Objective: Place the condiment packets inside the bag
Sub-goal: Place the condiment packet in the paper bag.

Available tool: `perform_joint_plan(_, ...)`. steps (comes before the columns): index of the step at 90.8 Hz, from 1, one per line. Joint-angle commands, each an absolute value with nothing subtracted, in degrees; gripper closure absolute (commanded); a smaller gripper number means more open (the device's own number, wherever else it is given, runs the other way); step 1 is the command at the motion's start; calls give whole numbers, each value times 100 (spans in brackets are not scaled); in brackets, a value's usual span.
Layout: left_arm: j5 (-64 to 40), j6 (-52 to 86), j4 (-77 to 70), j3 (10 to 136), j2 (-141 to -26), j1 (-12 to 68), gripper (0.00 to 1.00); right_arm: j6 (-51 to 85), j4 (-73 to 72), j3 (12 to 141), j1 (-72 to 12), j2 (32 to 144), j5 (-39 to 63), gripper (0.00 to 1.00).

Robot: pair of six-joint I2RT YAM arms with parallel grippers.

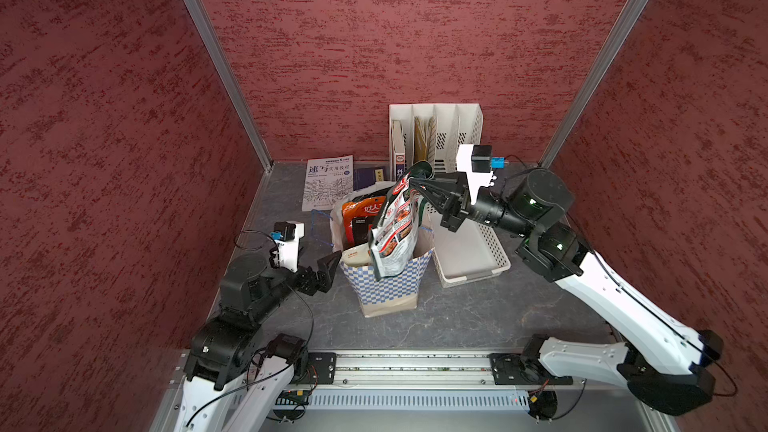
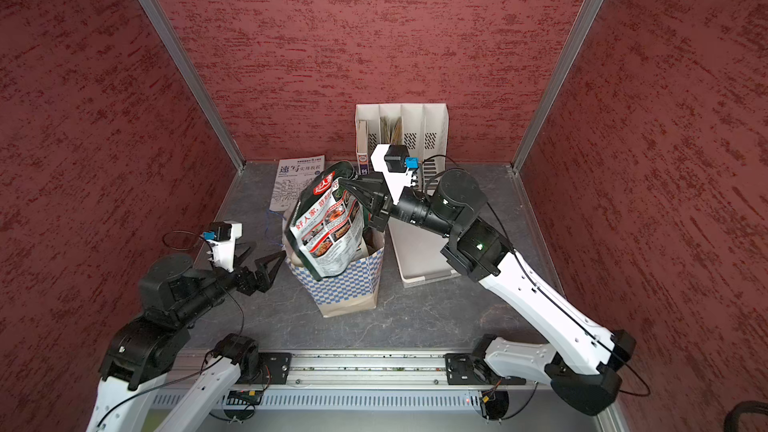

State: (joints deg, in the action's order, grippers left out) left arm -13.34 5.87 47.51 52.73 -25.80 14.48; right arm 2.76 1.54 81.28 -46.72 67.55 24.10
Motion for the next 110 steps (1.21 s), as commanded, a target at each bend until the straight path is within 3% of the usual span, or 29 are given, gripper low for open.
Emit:
perform_joint_plan(1, -1248, 497, 4584, 5258, -2532, 1458, 2, 535, -123, 8207, -4735, 6660, 2114, 100)
perform_joint_plan(37, -1284, 550, 4564, 5213, -2527, 1460, 2, 676, 486, 8089, -4780, 6478, 1278, 100)
perform_joint_plan(88, -1269, 508, 4570, 5177, -2492, 1461, 2, 548, 772, 7387, -4798, 5876, 1855, 100)
perform_joint_plan(110, -1292, 550, 4526, 5165, -2458, 1459, 2, 997, 541, 7373, -4798, 6161, 2407, 100)
